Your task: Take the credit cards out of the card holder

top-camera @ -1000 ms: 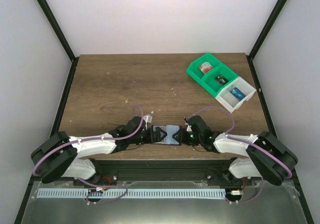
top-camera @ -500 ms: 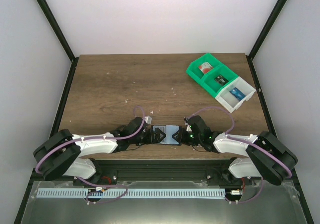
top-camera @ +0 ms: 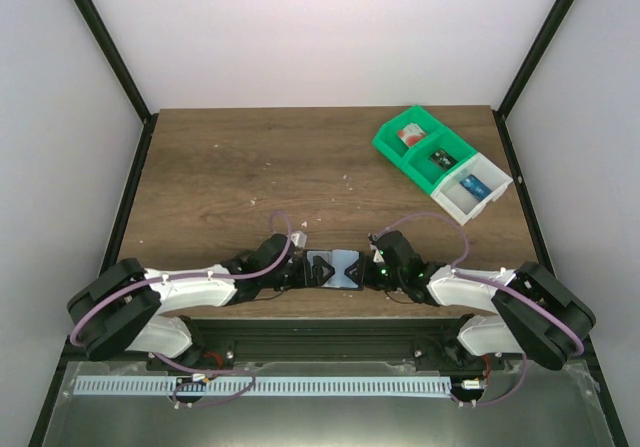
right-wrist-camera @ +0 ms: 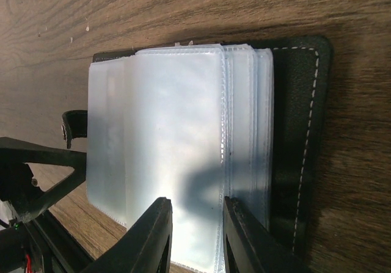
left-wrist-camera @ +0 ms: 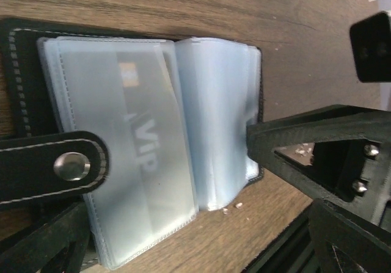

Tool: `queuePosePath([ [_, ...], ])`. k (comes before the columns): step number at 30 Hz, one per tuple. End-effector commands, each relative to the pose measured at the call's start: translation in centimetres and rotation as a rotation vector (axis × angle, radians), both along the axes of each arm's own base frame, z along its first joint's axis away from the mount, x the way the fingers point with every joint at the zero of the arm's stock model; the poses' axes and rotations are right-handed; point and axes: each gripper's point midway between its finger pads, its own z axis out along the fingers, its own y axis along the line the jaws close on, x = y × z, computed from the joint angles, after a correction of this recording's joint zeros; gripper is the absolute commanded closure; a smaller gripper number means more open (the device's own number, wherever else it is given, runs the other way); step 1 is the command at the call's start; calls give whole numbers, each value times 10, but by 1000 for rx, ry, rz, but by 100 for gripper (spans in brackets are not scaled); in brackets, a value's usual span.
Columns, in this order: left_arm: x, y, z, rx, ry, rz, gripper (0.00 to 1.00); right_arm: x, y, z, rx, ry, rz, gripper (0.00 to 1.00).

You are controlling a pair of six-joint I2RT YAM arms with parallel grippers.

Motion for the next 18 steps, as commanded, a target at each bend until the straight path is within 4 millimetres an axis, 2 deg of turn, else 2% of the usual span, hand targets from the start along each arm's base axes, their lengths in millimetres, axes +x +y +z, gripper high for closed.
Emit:
queuePosePath([
  [1, 0, -19, 28, -60, -46, -30, 1, -11, -8, -17, -41, 46, 3, 74],
  [3, -2, -24, 31, -71, -52, -41, 1, -11, -8, -17, -42, 46, 2, 74],
  [8, -5, -28, 28, -89, -43, -55, 12, -11, -7, -17, -38, 46, 4, 74],
  [13, -2, -24, 33, -70, -75, -47, 26, -13, -9, -18, -40, 45, 2, 74],
  [18, 3, -15, 33, -23, -102, -19, 30, -13, -9, -18, -38, 45, 5, 74],
])
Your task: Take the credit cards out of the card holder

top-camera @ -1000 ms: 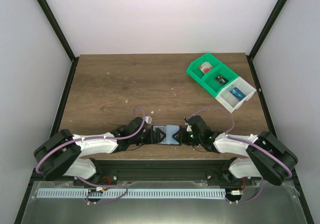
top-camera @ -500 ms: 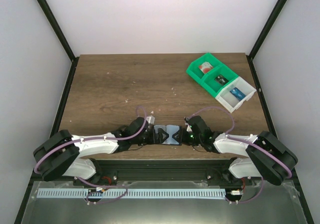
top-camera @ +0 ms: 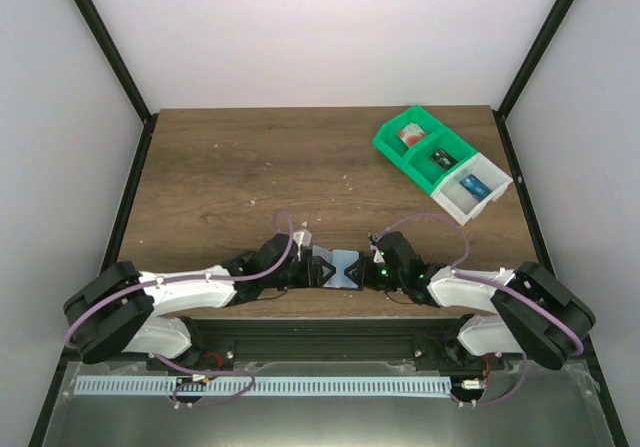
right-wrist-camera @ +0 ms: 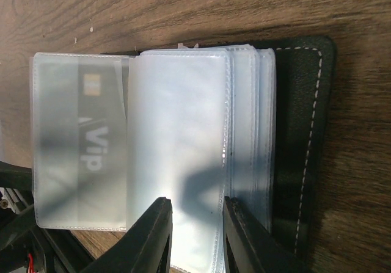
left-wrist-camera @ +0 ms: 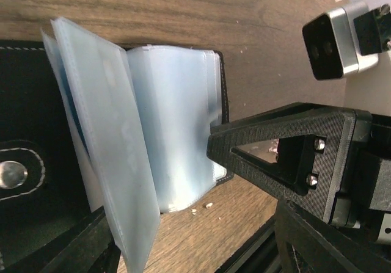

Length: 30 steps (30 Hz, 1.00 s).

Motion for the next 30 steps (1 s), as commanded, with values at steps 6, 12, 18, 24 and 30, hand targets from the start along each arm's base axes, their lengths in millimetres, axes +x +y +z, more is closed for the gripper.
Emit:
queuePosePath([
  [6, 9, 15, 12, 54, -80, 52, 36, -13, -10, -17, -52, 51, 4, 74],
  [12, 2, 14, 8, 24, -50, 40, 46, -13, -10, -17, -49, 51, 4, 75],
  [18, 6, 17, 6, 59, -56, 53, 38, -14, -10, -17, -49, 51, 5, 74],
  [24, 12, 25, 20, 50, -110, 100, 33, -14, -11, -18, -51, 53, 3, 74],
  [30, 6, 14, 3, 46, -51, 55, 29, -13, -9, -17, -47, 54, 6, 74],
])
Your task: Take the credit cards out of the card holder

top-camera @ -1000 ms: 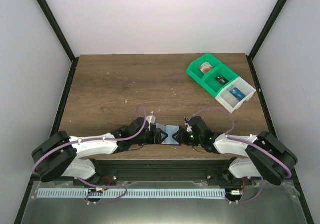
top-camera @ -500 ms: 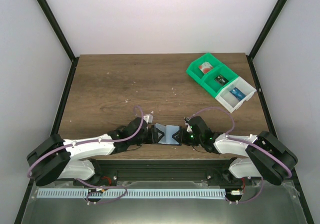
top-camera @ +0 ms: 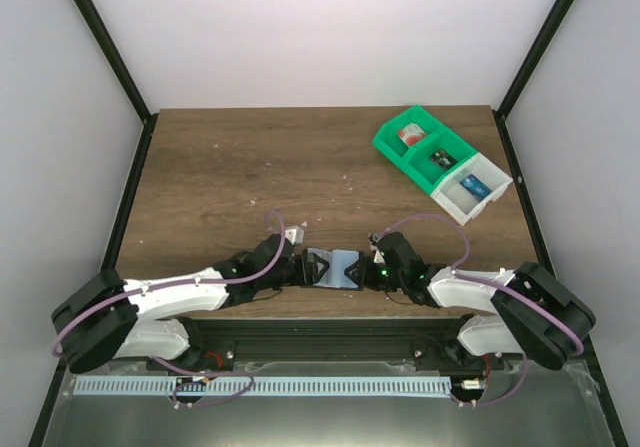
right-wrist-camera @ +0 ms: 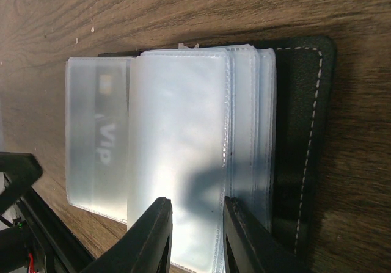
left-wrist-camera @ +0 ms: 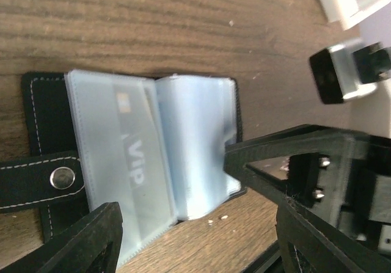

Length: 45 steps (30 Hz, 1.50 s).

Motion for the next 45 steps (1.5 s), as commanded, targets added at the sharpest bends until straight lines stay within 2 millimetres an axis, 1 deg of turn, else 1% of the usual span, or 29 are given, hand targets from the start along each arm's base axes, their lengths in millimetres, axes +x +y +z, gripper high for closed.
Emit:
queuePosePath([
  [1, -5, -6, -18, 18, 42, -30, 29, -13, -9, -17, -51, 57, 6, 74],
  [4, -5, -5, -26, 44, 57, -30, 28, -14, -10, -17, -54, 55, 5, 75],
  [9, -5, -6, -25, 40, 52, -34, 27, -15, -12, -18, -55, 54, 1, 74],
  [15, -5, -6, -29, 52, 62, -31, 27, -15, -10, -18, -50, 57, 6, 74],
  [21, -2, 0, -33, 85, 56, -5, 24, -15, -11, -17, -49, 52, 4, 74],
  [35, -1, 0, -39, 103, 63, -9, 24, -15, -11, -18, -48, 51, 5, 74],
  [45, -4, -11, -40, 55, 78, -39, 24, -15, -11, -18, -48, 52, 7, 74],
])
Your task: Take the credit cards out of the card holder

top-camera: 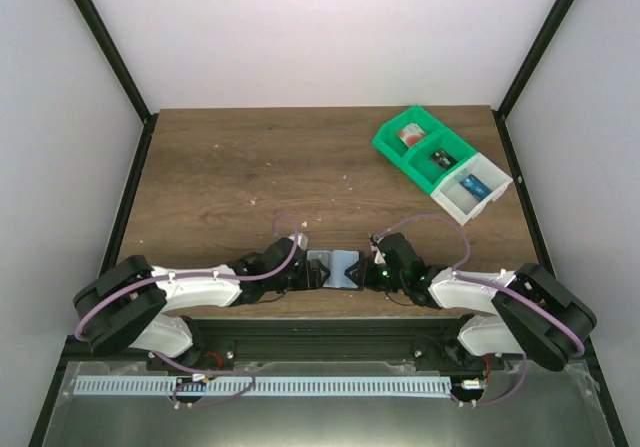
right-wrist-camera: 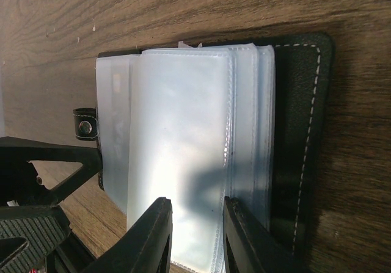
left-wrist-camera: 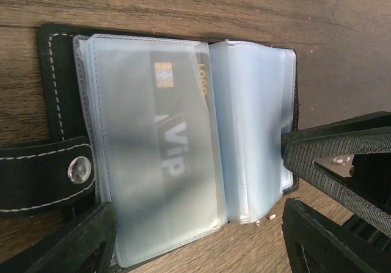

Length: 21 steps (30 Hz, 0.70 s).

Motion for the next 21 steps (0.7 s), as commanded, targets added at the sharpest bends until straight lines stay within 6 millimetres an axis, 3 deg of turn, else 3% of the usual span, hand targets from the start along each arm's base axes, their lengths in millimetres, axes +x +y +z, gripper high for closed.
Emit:
queuePosePath([
  [1, 1, -13, 9, -56, -10, -24, 24, -15, -10, -19, -55, 61, 8, 74],
  [9, 2, -24, 25, -109, -26, -51, 24, -15, -8, -21, -49, 68, 14, 74],
  [21, 2, -32, 27, -147, -21, -65, 24, -16, -7, -22, -45, 71, 23, 74],
])
